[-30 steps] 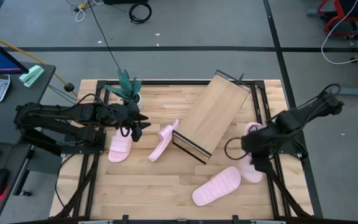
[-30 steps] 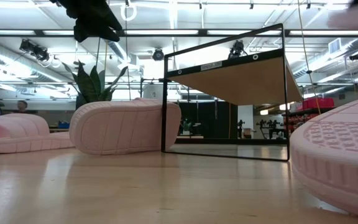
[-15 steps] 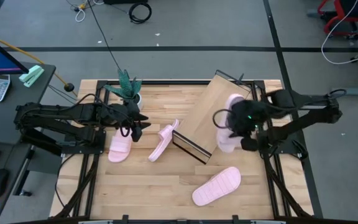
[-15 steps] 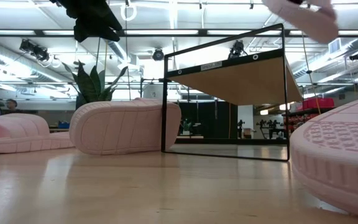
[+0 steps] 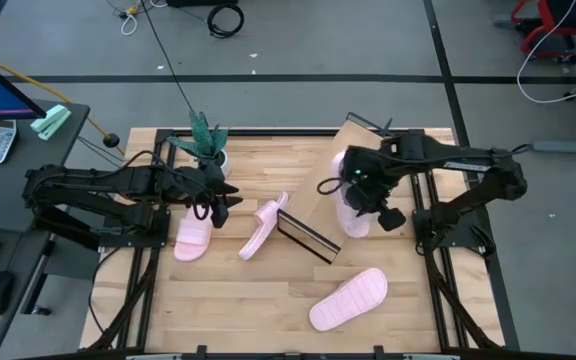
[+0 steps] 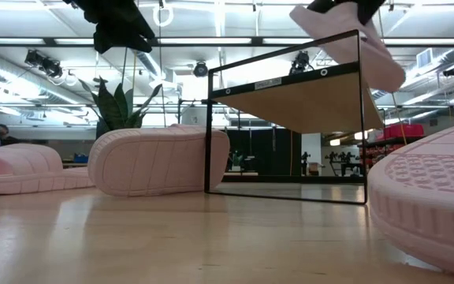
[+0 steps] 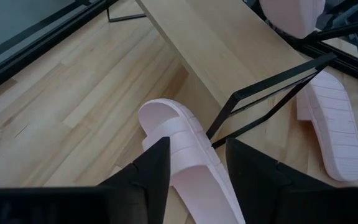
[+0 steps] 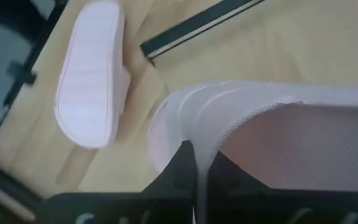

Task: Pick and place slides into the shelf
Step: Put the pink slide on the shelf

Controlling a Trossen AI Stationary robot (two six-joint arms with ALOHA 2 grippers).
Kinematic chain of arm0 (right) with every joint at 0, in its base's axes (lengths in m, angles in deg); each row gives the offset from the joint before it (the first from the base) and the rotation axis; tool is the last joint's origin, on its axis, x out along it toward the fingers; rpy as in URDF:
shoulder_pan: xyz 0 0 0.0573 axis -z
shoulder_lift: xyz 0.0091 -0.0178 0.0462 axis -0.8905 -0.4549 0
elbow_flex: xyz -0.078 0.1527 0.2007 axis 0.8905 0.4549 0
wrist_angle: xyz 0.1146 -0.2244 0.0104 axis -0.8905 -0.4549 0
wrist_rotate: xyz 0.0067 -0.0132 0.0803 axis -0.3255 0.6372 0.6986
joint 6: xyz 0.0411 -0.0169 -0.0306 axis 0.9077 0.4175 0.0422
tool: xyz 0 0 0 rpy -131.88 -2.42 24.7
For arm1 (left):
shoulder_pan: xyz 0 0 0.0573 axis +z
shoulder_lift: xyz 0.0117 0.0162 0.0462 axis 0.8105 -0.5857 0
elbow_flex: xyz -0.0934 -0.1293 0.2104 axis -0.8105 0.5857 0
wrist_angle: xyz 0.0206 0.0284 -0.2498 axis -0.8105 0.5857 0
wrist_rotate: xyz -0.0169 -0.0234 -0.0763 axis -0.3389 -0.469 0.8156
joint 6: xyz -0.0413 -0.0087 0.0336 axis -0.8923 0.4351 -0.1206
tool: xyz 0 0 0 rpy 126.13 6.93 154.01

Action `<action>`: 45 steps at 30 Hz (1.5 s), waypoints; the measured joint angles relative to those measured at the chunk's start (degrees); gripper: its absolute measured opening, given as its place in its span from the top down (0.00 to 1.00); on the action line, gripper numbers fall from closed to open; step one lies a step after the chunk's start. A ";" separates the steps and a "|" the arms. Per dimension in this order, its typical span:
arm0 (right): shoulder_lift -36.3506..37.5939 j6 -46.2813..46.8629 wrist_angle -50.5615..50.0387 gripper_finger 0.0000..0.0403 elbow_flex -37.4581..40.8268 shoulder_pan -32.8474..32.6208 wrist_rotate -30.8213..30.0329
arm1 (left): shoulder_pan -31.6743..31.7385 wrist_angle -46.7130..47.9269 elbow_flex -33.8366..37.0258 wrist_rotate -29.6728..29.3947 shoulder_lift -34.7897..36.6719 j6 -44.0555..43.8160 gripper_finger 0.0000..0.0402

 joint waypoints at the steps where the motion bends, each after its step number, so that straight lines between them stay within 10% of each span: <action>1: -0.41 -1.29 -0.71 0.98 0.00 -0.02 0.05 | 0.00 0.01 0.00 0.01 0.00 0.00 0.61; 45: -5.65 -6.21 -1.40 0.98 0.02 -10.03 0.67 | 0.02 0.06 0.00 0.02 -0.01 -0.06 0.66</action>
